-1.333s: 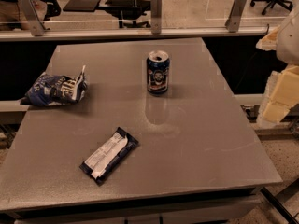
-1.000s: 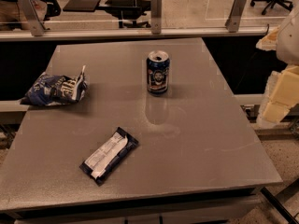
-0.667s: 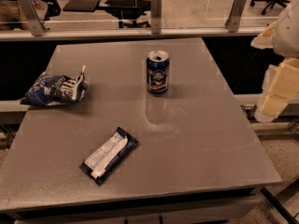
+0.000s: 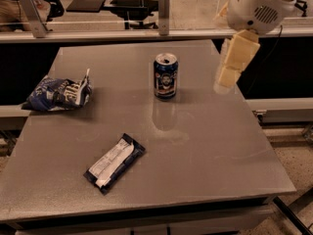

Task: Pick blue chip bag

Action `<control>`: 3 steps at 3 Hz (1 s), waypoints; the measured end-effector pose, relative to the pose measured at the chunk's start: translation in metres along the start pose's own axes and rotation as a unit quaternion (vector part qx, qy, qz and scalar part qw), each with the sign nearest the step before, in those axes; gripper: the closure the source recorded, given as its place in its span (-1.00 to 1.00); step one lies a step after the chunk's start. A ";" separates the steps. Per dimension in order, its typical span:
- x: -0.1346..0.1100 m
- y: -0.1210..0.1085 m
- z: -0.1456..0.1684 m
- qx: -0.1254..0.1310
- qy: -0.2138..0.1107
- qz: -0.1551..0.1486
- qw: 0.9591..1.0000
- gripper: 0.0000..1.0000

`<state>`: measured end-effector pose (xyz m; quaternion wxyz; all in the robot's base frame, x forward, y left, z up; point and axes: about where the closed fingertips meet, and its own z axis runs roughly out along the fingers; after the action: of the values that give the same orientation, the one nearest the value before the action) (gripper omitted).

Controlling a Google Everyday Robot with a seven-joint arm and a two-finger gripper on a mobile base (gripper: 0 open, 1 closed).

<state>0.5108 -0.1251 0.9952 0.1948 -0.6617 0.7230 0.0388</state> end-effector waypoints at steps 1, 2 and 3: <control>-0.047 -0.019 0.019 -0.005 -0.017 -0.035 0.999 -1.00; -0.099 -0.028 0.049 -0.017 -0.019 -0.073 0.997 -1.00; -0.144 -0.027 0.076 -0.037 -0.020 -0.108 0.993 -1.00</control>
Offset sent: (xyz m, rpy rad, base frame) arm 0.0601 0.1687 -0.0173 -0.0268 0.0042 0.2553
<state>0.5609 0.0310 0.9789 0.1880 -0.7419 0.6411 0.0572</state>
